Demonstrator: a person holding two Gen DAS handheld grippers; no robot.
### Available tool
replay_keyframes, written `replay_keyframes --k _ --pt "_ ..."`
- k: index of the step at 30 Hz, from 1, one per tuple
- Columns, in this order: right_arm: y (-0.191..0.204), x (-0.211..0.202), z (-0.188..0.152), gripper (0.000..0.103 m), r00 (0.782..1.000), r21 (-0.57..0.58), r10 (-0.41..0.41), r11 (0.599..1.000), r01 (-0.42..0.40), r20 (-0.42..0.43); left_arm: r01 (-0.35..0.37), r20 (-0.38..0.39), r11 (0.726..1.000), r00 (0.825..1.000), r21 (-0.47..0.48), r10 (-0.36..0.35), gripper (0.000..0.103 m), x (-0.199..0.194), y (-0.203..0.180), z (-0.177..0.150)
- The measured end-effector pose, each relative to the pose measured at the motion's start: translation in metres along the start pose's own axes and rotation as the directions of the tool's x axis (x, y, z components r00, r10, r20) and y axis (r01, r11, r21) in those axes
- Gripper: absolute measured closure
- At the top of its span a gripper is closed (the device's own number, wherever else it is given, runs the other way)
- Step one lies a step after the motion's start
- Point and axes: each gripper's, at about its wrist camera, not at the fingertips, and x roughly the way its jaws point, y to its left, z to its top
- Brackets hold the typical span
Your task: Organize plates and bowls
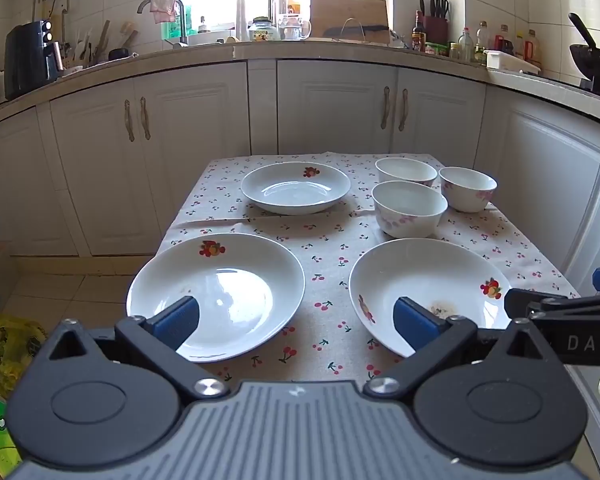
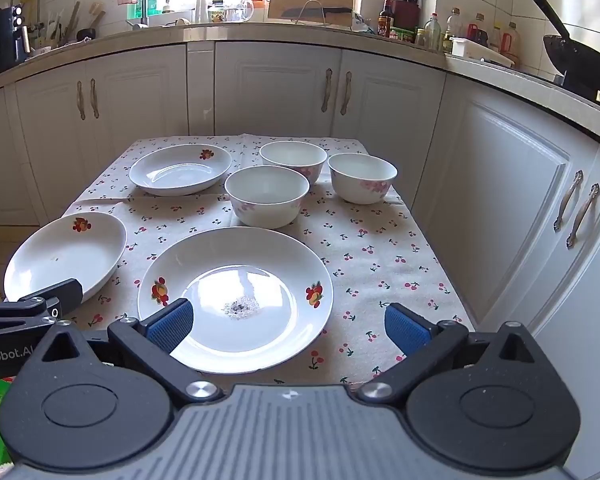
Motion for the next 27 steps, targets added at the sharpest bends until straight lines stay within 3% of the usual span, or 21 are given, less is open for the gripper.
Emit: replay_keyframes --k 27 --pt "0.0017 0.0003 -0.0007 0.000 1.000 -0.006 -0.010 1.000 0.010 0.008 -0.001 0.003 1.000 1.000 0.002 0.001 0.001 -0.0027 -0.0045 0.0027"
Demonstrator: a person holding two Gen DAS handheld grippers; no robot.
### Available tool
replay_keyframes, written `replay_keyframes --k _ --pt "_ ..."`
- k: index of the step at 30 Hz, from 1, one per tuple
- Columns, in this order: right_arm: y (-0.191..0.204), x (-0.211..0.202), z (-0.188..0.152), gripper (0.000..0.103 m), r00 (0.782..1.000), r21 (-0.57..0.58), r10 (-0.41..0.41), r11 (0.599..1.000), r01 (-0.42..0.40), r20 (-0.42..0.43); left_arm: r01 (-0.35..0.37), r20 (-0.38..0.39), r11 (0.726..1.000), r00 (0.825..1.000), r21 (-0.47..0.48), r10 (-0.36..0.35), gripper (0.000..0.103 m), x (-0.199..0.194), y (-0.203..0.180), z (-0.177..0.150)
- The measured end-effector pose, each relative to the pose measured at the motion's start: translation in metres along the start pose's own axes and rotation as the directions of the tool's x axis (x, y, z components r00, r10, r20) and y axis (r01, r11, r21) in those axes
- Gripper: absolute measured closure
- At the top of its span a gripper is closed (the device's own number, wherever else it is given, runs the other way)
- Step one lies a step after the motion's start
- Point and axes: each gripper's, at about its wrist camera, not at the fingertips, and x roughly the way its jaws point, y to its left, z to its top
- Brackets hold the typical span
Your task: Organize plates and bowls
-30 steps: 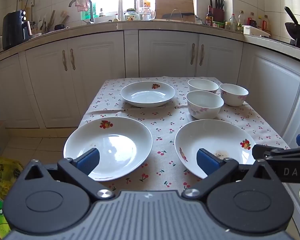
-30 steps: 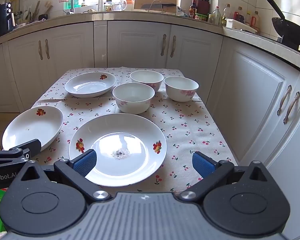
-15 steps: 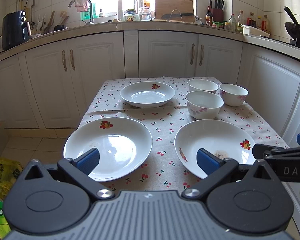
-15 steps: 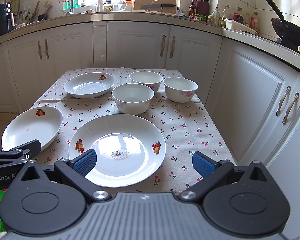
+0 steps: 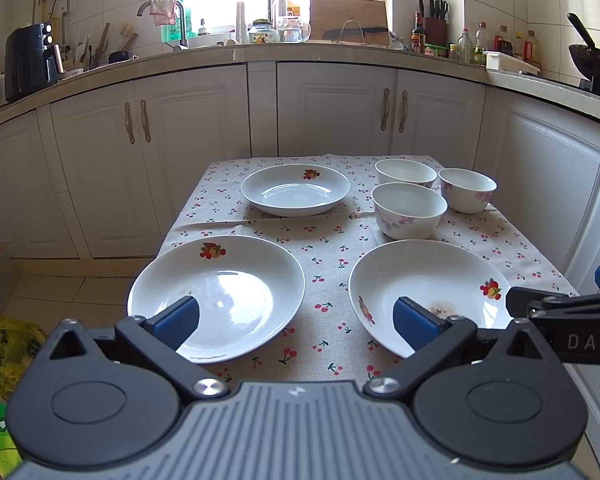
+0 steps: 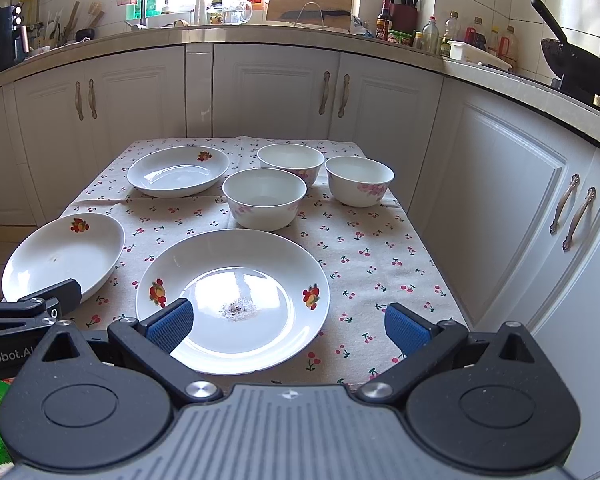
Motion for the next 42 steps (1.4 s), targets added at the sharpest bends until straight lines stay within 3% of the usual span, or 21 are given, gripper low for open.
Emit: replay_keyframes --k 28,42 --pt "-0.002 -0.001 0.003 0.000 1.000 -0.018 -0.004 1.000 0.004 0.010 0.001 0.004 1.000 1.000 0.002 -0.001 0.001 -0.004 -0.001 0.006" --pt "-0.002 0.007 0.017 0.000 0.998 -0.035 0.040 0.999 -0.039 0.048 0.054 0.011 0.998 0.998 0.013 -0.054 0.001 0.009 0.009 0.007"
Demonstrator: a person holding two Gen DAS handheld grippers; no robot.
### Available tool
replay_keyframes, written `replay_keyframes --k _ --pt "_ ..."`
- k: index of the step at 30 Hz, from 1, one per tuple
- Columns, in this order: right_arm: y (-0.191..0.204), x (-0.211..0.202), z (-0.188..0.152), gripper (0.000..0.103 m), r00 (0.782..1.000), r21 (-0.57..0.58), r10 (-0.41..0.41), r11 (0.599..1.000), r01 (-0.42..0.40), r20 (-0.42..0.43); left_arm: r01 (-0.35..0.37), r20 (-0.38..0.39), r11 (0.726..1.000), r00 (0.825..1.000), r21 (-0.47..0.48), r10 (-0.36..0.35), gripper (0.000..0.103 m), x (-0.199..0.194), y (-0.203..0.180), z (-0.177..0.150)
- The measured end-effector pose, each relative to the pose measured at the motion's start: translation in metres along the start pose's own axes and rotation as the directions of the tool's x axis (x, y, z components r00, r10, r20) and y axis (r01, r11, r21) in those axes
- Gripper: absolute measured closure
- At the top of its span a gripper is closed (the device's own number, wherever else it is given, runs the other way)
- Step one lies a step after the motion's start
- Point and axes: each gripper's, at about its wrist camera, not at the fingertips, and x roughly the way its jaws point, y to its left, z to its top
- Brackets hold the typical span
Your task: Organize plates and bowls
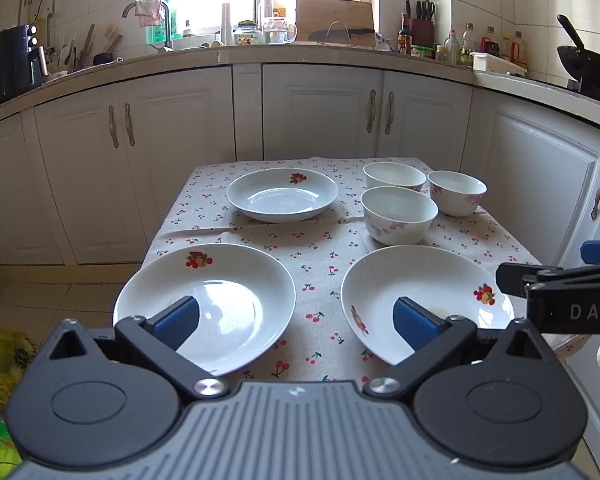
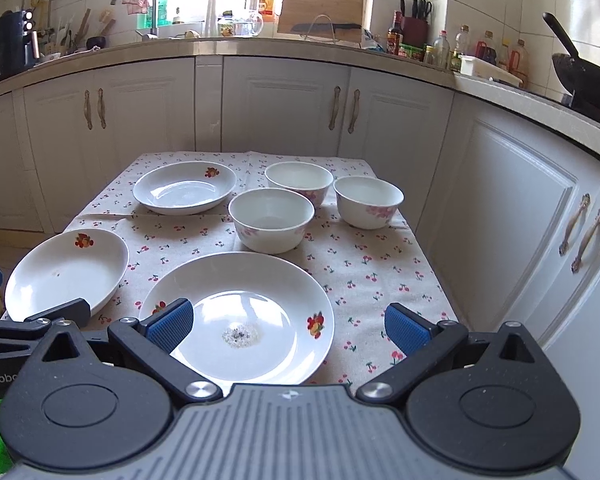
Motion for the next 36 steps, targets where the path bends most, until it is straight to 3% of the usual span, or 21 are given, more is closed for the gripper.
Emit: replay_keyframes --k 12,16,20,23,25,31,36 --pt "0.006 0.019 0.018 0.000 0.997 -0.067 0.071 0.995 -0.069 0.034 0.053 0.051 0.998 0.997 0.025 -0.055 0.001 0.014 0.021 0.000" --pt "0.016 0.029 0.027 0.000 0.996 -0.110 0.080 0.991 -0.075 0.041 0.050 0.090 0.995 0.994 0.081 -0.057 0.001 0.016 0.032 -0.004" --pt "0.028 0.041 0.037 0.000 0.993 -0.143 0.115 0.984 -0.108 0.041 0.076 0.043 0.996 0.996 0.050 -0.078 0.001 0.025 0.053 -0.004" --pt "0.040 0.050 0.044 0.000 0.987 -0.160 0.156 0.976 -0.150 0.032 0.167 -0.010 0.986 0.986 0.001 -0.167 0.001 0.032 0.074 -0.007" --pt "0.048 0.055 0.048 0.000 0.980 -0.171 0.199 0.966 -0.192 0.021 0.198 0.014 0.980 0.980 -0.011 -0.198 0.001 0.032 0.086 -0.012" --pt "0.075 0.073 0.055 0.000 0.947 -0.210 0.322 0.924 -0.318 -0.016 0.162 0.015 0.986 0.987 0.049 -0.163 0.001 0.034 0.114 -0.025" --pt "0.097 0.087 0.057 0.000 0.924 -0.234 0.379 0.894 -0.381 -0.055 0.155 -0.014 0.985 0.988 0.080 -0.155 0.001 0.042 0.136 -0.034"
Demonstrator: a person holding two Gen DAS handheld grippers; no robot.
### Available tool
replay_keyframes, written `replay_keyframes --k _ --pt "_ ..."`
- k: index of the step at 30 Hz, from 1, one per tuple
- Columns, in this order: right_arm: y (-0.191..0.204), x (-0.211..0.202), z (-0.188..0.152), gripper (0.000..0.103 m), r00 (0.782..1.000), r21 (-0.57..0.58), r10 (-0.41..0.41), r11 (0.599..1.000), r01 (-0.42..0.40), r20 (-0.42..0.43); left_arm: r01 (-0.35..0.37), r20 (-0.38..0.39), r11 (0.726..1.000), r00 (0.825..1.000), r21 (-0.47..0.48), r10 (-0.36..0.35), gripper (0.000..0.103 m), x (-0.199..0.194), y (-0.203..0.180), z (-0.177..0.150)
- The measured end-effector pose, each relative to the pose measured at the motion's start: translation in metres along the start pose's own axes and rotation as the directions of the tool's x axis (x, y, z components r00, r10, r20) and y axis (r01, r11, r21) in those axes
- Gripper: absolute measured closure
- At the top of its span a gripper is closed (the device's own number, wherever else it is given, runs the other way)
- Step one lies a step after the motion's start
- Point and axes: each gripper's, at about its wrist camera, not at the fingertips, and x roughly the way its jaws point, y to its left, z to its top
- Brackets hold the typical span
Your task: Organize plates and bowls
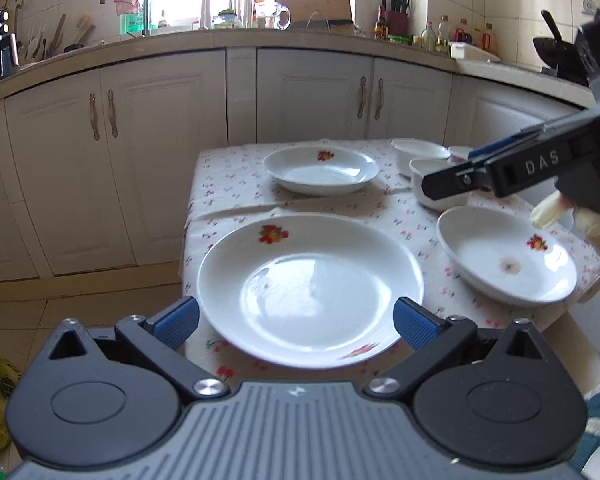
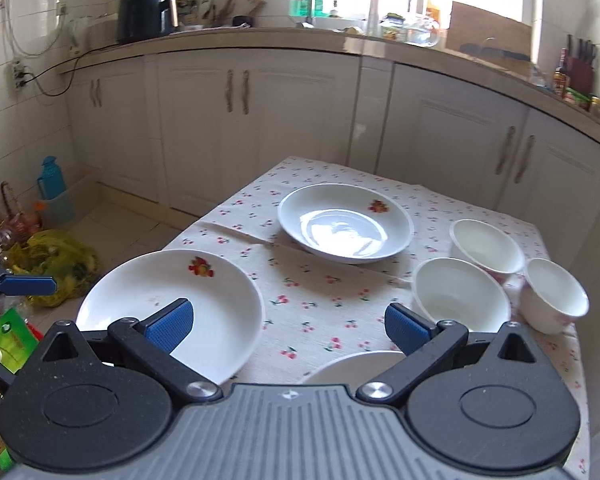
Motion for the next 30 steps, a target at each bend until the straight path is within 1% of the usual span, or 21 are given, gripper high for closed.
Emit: replay_keyframes --k 4,8,12,16,21,25,28,30 --pt "0.009 0.018 0.004 0.000 0.998 -0.014 0.039 0.999 -0.040 -0.039 0.059 -0.051 0.998 0.997 0.017 -0.058 0.001 0.006 0.013 -0.008" --pt "0.013 0.035 0.006 0.000 0.992 -0.008 0.088 0.996 -0.089 -0.092 0.111 -0.096 0.994 0.989 0.020 -0.109 0.001 0.012 0.024 -0.013" --pt "0.017 0.050 0.006 0.000 0.984 0.004 0.107 0.994 -0.108 -0.139 0.157 -0.126 0.986 0.981 0.051 -0.149 0.001 0.019 0.029 -0.015" --pt "0.020 0.061 0.006 0.000 0.979 -0.003 0.105 0.994 -0.107 -0.173 0.188 -0.162 0.977 0.972 0.100 -0.170 0.001 0.028 0.029 -0.015" --pt "0.016 0.076 0.009 0.000 0.969 0.025 0.144 0.989 -0.142 -0.201 0.212 -0.184 0.968 0.965 0.137 -0.185 0.001 0.038 0.031 -0.012" --pt "0.013 0.089 0.011 0.000 0.959 0.048 0.176 0.984 -0.170 -0.223 0.242 -0.191 0.958 0.959 0.155 -0.211 0.001 0.044 0.034 -0.010" --pt "0.011 0.098 0.013 0.004 0.949 0.065 0.204 0.979 -0.194 -0.241 0.261 -0.192 0.951 0.954 0.164 -0.228 0.001 0.048 0.036 -0.008" --pt "0.010 0.104 0.013 0.009 0.942 0.075 0.217 0.976 -0.204 -0.255 0.268 -0.197 0.948 0.952 0.171 -0.234 0.001 0.051 0.038 -0.007"
